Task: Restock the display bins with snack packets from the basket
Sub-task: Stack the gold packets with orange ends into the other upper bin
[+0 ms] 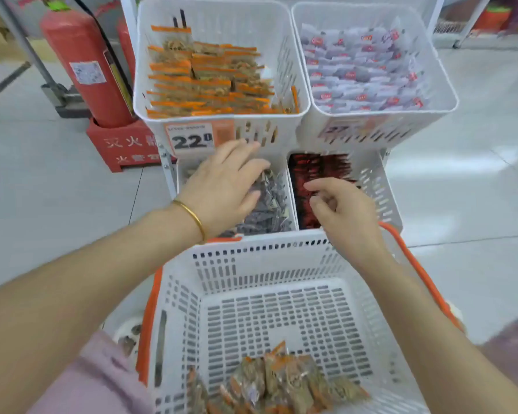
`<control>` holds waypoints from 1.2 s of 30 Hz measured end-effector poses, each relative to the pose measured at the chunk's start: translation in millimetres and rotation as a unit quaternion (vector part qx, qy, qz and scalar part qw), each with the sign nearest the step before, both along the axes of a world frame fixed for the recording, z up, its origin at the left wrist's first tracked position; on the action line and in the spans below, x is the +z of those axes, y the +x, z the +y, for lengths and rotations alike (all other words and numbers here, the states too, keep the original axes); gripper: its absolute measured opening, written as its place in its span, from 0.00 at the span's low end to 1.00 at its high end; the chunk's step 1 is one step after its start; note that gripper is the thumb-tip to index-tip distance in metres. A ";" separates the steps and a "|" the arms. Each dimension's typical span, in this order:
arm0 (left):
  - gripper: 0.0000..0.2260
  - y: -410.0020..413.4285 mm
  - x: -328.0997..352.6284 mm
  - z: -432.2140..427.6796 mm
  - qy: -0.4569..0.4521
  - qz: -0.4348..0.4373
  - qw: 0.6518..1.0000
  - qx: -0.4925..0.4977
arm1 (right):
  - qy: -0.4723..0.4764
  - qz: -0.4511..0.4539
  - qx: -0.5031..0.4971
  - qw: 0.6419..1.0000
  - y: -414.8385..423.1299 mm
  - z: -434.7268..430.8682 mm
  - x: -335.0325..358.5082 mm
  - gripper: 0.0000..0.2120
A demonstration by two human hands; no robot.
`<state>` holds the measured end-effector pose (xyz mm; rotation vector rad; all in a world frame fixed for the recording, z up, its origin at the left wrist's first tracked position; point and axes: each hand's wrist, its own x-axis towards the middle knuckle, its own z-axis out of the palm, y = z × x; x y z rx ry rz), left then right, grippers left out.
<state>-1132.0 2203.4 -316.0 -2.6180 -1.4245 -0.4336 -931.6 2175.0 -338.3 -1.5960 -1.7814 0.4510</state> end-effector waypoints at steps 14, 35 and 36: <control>0.23 -16.1 -89.1 -112.6 -0.265 0.200 0.943 -0.015 | -0.481 -0.237 0.331 0.777 8.4 -82.3 -227.5 0.39; 0.24 12.9 -91.1 -89.5 -0.400 0.114 0.909 0.038 | -0.435 -0.019 0.280 0.856 9.7 -45.7 -167.8 0.07; 0.26 13.6 -92.5 -86.2 -0.423 0.087 0.900 0.061 | -0.423 0.024 0.265 0.866 11.0 -39.9 -152.0 0.05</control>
